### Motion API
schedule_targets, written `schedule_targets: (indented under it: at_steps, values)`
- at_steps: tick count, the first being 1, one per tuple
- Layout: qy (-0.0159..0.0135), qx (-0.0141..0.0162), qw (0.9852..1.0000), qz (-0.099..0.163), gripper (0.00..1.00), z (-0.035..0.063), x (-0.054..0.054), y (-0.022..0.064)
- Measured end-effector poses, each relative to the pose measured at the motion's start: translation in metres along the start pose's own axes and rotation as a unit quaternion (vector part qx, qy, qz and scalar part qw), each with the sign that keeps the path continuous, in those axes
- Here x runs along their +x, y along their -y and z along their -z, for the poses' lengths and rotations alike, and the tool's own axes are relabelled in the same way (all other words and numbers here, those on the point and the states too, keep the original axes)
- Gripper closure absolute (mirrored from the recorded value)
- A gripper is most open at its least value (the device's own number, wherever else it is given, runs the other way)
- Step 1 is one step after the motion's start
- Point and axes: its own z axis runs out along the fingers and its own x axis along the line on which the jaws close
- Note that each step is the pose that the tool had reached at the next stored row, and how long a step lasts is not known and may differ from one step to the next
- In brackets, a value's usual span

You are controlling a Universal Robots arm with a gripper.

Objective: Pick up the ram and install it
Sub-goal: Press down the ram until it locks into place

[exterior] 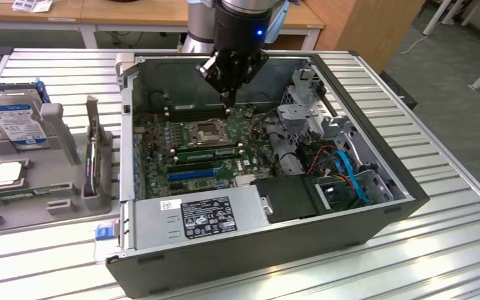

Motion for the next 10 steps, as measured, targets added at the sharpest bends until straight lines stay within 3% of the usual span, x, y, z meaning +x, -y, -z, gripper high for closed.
schedule_targets:
  at_steps: [5,10]
  values:
    - [0.0021,0.0009,0.9993,-0.039,0.90,-0.0004,0.0000,0.0000]
    - [0.0041,0.0020,0.9971,-0.077,0.90,-0.0008,0.0000,0.0000]
